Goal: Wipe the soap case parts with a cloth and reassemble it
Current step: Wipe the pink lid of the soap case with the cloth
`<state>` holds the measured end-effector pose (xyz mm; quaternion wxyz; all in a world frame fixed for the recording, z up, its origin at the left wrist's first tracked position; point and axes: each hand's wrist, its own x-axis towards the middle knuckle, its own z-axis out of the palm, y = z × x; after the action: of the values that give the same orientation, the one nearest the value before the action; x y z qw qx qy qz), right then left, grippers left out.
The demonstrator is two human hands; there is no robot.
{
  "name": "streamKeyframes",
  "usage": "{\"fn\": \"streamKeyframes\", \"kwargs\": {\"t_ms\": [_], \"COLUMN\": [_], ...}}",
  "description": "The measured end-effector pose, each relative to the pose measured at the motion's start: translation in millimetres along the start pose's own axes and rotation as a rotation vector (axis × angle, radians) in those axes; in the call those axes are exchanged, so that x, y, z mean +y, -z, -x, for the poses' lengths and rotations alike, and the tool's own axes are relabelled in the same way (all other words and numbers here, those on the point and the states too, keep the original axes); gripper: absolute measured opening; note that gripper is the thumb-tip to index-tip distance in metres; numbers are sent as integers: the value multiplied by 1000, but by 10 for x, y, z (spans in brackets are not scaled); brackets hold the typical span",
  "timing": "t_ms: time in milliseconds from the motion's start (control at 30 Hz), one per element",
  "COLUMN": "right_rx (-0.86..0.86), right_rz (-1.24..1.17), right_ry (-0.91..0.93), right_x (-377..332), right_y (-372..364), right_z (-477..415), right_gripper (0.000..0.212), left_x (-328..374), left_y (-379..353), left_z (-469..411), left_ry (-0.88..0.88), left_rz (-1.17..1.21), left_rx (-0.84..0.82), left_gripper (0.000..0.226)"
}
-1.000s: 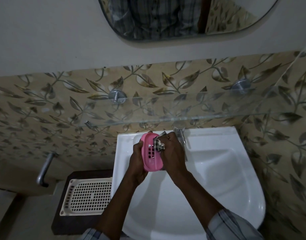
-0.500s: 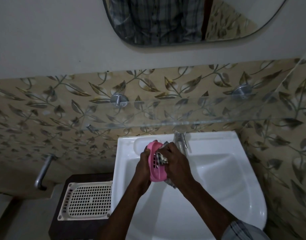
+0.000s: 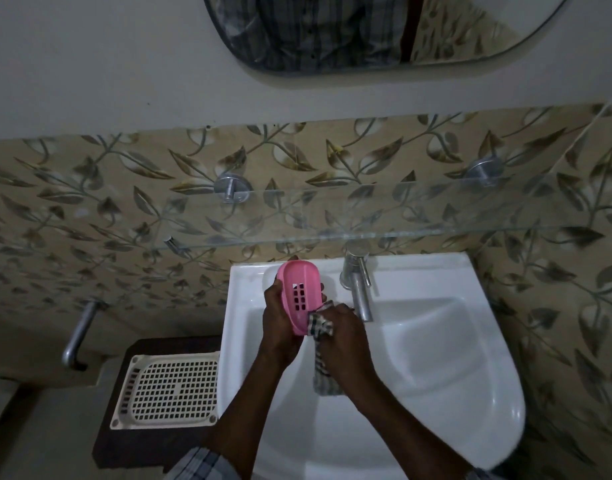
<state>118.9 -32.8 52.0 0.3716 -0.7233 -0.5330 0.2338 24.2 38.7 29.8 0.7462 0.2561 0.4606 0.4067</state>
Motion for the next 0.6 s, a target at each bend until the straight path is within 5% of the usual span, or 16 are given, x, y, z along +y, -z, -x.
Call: {"fn": "streamKeyframes", "kwargs": {"t_ms": [67, 200, 467, 533, 600], "right_rx": [94, -60, -122, -67, -38], "right_rz": [-155, -209, 103, 178, -48], "right_ry": [-67, 31, 376, 275, 45], "right_x": [-96, -38, 73, 141, 19], "right_y": [-14, 86, 201, 171, 83], "right_z": [57, 73, 29, 51, 64], "right_gripper": [18, 21, 36, 37, 29], "left_x": [-82, -107, -18, -51, -108], "left_y": [-9, 37, 38, 8, -39], "left_z": [19, 5, -26, -13, 12], "left_ry": [26, 54, 46, 37, 31], "left_rz": [36, 96, 60, -13, -94], "left_rx": [-4, -50, -60, -43, -3], "left_gripper": [69, 67, 69, 66, 70]}}
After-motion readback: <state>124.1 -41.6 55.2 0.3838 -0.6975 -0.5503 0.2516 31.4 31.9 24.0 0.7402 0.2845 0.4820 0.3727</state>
